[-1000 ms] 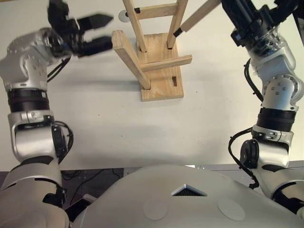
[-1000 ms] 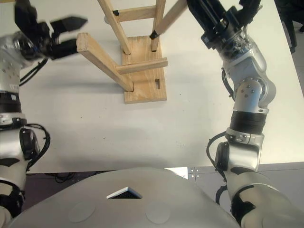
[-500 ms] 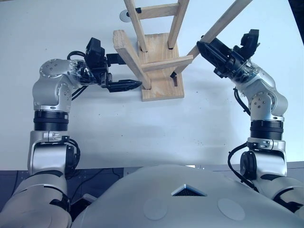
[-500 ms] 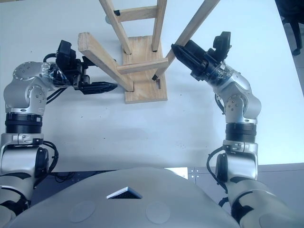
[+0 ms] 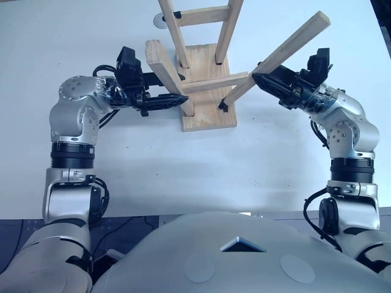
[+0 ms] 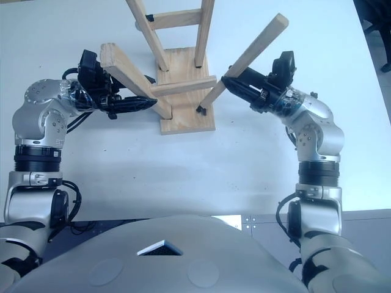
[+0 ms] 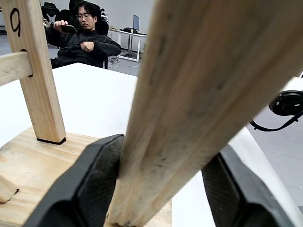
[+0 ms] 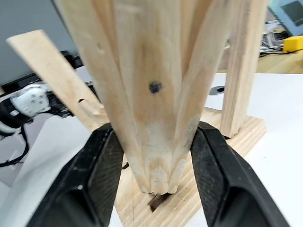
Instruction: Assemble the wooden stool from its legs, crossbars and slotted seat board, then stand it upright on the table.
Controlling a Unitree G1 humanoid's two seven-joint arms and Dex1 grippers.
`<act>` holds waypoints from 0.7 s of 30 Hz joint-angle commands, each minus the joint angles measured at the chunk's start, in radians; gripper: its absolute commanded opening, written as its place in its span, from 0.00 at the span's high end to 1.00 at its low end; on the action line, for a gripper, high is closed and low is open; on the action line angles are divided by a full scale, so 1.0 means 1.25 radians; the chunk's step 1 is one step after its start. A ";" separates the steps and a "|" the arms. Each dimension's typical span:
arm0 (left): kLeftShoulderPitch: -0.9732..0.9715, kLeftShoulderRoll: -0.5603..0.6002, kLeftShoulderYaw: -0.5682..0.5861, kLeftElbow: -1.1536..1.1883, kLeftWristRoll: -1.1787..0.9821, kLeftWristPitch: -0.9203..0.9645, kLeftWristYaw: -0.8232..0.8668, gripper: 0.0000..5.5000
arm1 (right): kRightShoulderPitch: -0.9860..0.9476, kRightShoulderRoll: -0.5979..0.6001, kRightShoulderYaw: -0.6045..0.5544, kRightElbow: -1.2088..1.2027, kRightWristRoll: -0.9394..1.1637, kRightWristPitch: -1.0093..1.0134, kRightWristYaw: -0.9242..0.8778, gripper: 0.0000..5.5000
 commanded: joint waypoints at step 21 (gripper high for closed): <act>-0.038 0.046 -0.057 0.035 -0.006 -0.005 -0.149 0.55 | -0.091 -0.231 0.230 0.069 -0.223 -0.210 0.260 0.63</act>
